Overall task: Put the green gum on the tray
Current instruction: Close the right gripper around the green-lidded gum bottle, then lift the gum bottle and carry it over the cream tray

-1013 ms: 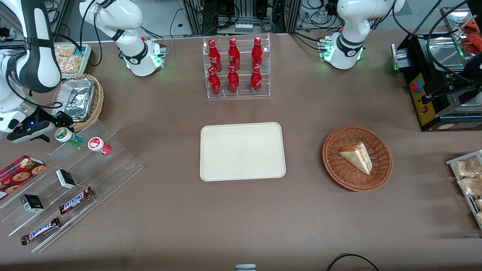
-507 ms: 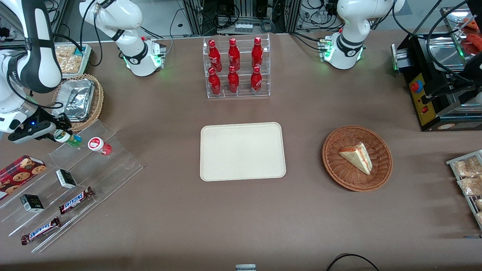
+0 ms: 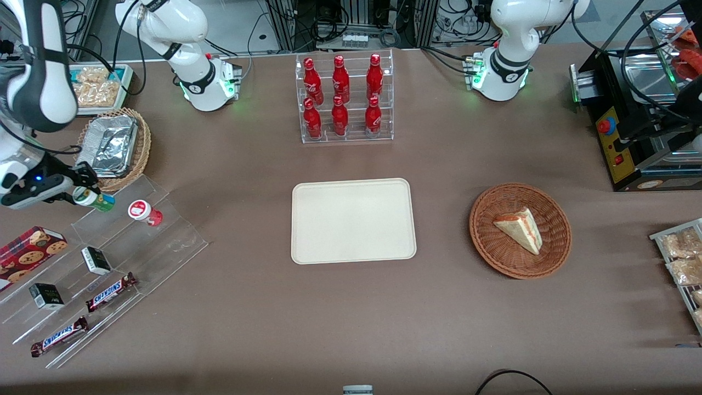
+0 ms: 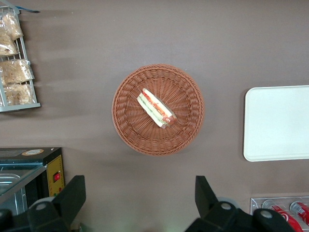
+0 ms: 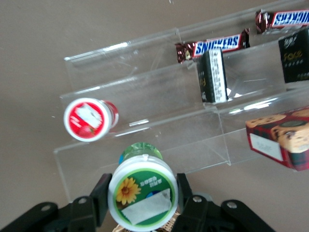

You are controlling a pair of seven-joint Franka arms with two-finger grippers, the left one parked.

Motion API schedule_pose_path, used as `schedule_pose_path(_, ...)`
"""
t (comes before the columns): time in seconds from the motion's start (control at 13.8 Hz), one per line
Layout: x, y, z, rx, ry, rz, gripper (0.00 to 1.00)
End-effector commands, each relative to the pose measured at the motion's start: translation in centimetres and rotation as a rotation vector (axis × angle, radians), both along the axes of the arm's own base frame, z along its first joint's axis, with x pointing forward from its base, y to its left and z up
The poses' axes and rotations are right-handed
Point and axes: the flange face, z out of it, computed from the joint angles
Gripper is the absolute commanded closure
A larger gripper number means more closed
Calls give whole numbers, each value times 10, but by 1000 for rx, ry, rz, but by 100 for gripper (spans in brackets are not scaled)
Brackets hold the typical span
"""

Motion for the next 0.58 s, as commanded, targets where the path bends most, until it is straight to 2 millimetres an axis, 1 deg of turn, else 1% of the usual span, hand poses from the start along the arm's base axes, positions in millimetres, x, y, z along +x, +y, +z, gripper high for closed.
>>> schedule_pose_path(0.0,16,25,47,30,-11,45,100)
schedule_pose_path(0.14,28,55,75,41,-10,53,100)
schedule_pose_path(0.29,36,88,96,53,10,40,100)
schedule_pose_path(0.43,43,126,107,57,9,23,100)
schedule_pose_path(0.51,45,150,110,56,7,7,100)
